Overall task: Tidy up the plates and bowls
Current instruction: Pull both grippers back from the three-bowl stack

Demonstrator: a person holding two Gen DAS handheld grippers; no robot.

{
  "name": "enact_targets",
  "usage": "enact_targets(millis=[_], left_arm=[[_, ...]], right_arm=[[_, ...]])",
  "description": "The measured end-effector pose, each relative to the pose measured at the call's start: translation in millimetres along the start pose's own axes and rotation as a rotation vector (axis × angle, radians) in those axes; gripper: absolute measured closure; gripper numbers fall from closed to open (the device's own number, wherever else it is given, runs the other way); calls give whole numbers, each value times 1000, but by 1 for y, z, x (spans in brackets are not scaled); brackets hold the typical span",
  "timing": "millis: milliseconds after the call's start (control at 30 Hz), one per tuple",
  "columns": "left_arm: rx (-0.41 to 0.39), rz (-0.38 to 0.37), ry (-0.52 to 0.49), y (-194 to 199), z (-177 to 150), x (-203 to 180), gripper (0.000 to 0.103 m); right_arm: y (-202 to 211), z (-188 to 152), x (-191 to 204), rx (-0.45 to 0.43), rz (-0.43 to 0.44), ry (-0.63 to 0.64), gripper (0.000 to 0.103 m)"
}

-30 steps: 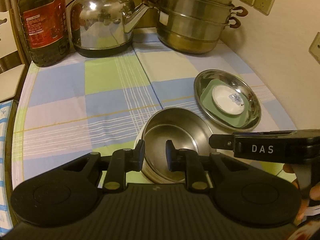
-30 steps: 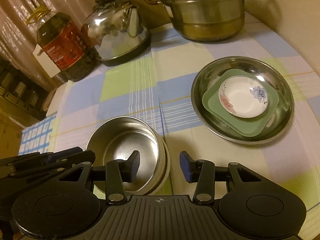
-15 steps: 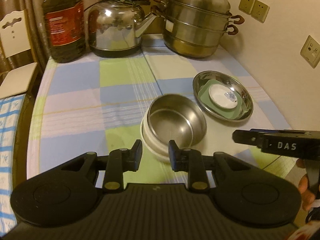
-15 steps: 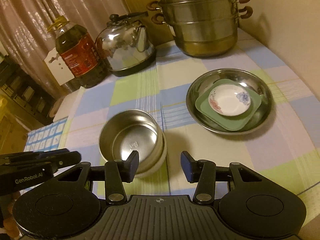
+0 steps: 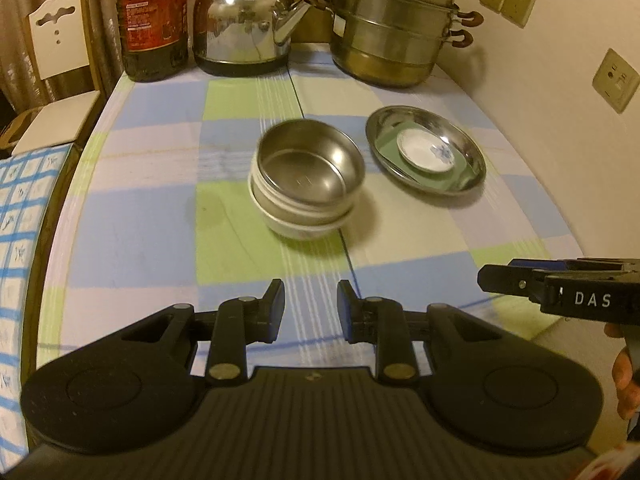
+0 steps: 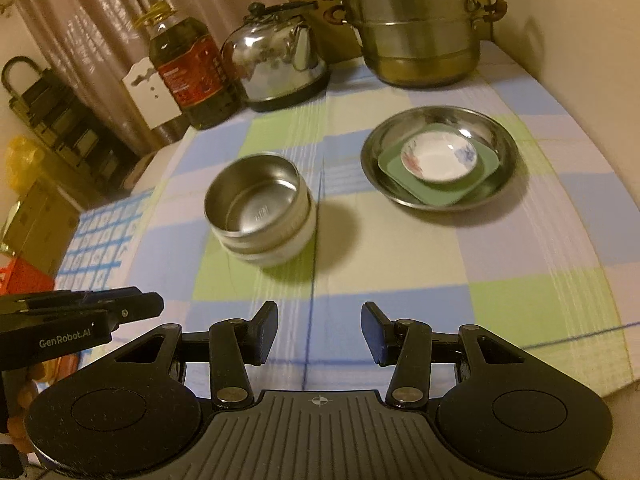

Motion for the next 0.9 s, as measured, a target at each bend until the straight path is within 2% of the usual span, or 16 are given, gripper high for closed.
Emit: enact_targets(millis=[500,900], left_arm=[[25,35,43,27,-51,-48,78],[23,52,40,36,-62,-67,78]], right_arm=[[38,-45,-30,73,5,59,56],[51,-55,-41,75,16,77,56]])
Point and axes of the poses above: each gripper's, at about its wrist camera, not at the fingertips, and y roughly against the way its jaws point, x to its left, z to its top, the point moved 3 cm from there along -y, roughly the way its jaws point, and after that the axes turned 6 degrees about z, right-handed, at the moved point
